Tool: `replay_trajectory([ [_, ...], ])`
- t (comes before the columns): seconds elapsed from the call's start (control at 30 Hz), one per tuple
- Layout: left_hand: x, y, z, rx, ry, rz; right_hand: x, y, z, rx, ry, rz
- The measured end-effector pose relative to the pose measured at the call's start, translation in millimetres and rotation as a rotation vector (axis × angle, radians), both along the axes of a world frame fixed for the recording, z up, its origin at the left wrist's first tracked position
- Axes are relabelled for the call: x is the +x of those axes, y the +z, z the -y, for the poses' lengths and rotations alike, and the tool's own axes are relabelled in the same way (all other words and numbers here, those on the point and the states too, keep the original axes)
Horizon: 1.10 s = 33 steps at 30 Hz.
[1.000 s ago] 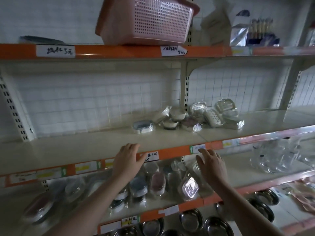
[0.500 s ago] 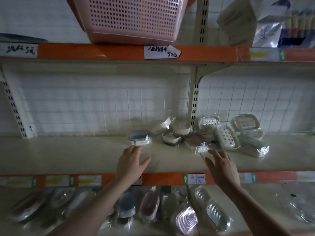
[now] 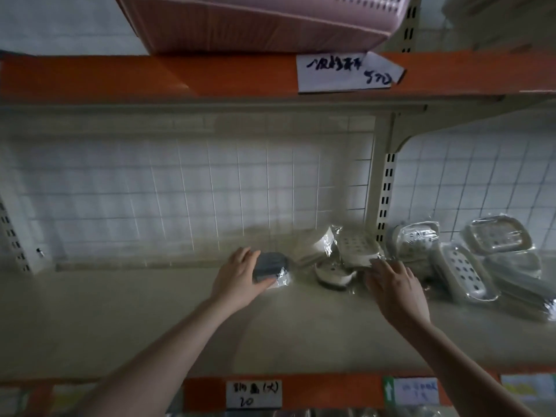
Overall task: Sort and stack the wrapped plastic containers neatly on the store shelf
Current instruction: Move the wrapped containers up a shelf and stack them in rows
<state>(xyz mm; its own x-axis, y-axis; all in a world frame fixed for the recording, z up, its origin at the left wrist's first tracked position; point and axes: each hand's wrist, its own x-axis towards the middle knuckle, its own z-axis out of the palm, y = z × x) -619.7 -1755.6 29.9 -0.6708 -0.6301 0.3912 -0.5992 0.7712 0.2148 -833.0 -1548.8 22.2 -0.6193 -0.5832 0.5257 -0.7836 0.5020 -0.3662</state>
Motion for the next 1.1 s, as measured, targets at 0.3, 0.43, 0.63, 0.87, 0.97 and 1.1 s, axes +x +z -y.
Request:
replay_trajectory([
  [0.3, -37, -15, 52, 0.080, -0.039, 0.258, -18, 9, 45, 0.004, 0.021, -0.051],
  [0.43, -42, -36, 60, 0.067, -0.018, 0.327, -25, 15, 61, 0.039, 0.108, -0.101],
  [0.63, -29, -34, 54, -0.023, 0.084, 0.286, -26, 23, 84, 0.163, 0.257, -0.215],
  [0.87, 11, -33, 56, -0.087, 0.189, 0.173, -26, 15, 120, 0.221, 0.423, -0.248],
  [0.97, 27, -33, 61, -0.097, 0.248, 0.154, -21, 10, 130, 0.222, 0.523, -0.293],
  [1.1, 44, -39, 65, -0.061, 0.282, 0.074, -11, 9, 138, 0.177, 0.532, -0.324],
])
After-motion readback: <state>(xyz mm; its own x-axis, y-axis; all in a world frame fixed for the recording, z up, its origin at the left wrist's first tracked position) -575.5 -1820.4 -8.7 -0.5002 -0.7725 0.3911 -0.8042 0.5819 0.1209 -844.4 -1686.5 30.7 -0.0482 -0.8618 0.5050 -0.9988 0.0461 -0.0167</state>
